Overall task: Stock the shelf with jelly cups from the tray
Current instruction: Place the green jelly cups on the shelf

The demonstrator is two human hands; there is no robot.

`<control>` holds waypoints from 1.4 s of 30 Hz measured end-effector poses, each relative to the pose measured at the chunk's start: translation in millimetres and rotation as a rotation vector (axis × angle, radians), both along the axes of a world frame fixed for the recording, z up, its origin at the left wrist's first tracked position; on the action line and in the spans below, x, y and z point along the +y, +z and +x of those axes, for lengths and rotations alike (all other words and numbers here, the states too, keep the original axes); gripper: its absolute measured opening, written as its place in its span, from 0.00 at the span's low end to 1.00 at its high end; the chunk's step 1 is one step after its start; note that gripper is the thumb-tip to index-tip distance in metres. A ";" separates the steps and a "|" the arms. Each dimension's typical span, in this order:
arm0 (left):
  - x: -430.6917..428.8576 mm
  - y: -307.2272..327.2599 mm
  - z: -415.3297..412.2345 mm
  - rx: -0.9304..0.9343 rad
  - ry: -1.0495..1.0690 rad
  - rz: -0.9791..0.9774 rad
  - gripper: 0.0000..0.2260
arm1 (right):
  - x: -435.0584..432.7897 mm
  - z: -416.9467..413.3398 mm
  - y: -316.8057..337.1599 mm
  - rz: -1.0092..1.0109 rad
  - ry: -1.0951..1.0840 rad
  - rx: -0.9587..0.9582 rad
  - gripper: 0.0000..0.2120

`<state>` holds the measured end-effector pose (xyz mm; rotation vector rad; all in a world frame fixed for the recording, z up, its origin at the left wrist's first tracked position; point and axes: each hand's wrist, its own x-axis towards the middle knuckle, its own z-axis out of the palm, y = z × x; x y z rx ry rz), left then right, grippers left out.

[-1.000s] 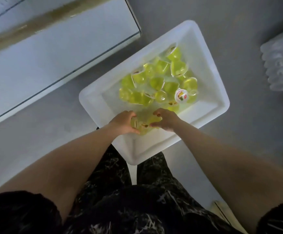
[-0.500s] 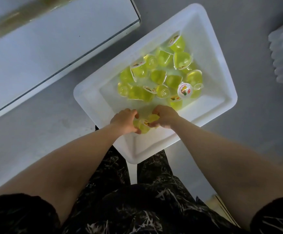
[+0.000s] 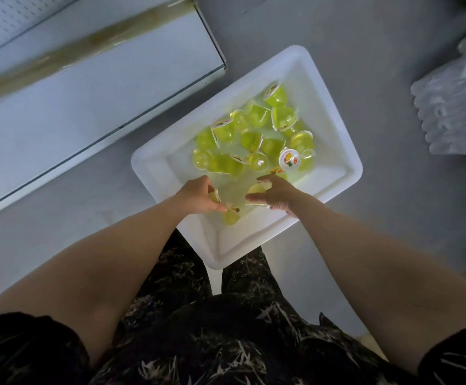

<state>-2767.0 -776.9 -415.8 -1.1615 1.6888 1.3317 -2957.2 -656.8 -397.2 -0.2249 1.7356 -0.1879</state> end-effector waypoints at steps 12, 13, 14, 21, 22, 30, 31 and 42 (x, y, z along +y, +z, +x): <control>-55.0 153.9 -19.5 0.266 0.461 -0.151 0.27 | -53.8 -30.4 158.1 -0.331 -0.242 -0.103 0.33; -60.4 170.4 -21.5 0.302 0.516 -0.173 0.24 | -60.8 -33.6 171.8 -0.387 -0.230 -0.108 0.30; -65.5 188.3 -23.1 0.346 0.575 -0.194 0.21 | -68.8 -35.5 187.7 -0.441 -0.225 -0.110 0.26; -92.9 315.1 -20.8 0.627 0.717 -0.355 0.18 | -120.0 -42.6 301.3 -0.780 -0.126 -0.137 0.10; -95.2 332.7 -19.6 0.658 0.726 -0.392 0.16 | -125.4 -41.4 317.8 -0.821 -0.116 -0.134 0.11; -119.4 469.2 0.8 0.815 0.709 -0.657 0.22 | -164.1 -17.0 452.9 -1.211 -0.046 -0.142 0.23; -122.0 485.9 4.8 0.819 0.693 -0.687 0.22 | -168.7 -14.1 467.7 -1.246 -0.016 -0.145 0.24; -173.4 613.4 54.4 0.676 0.560 -0.882 0.12 | -242.9 19.7 576.2 -1.456 0.137 0.062 0.16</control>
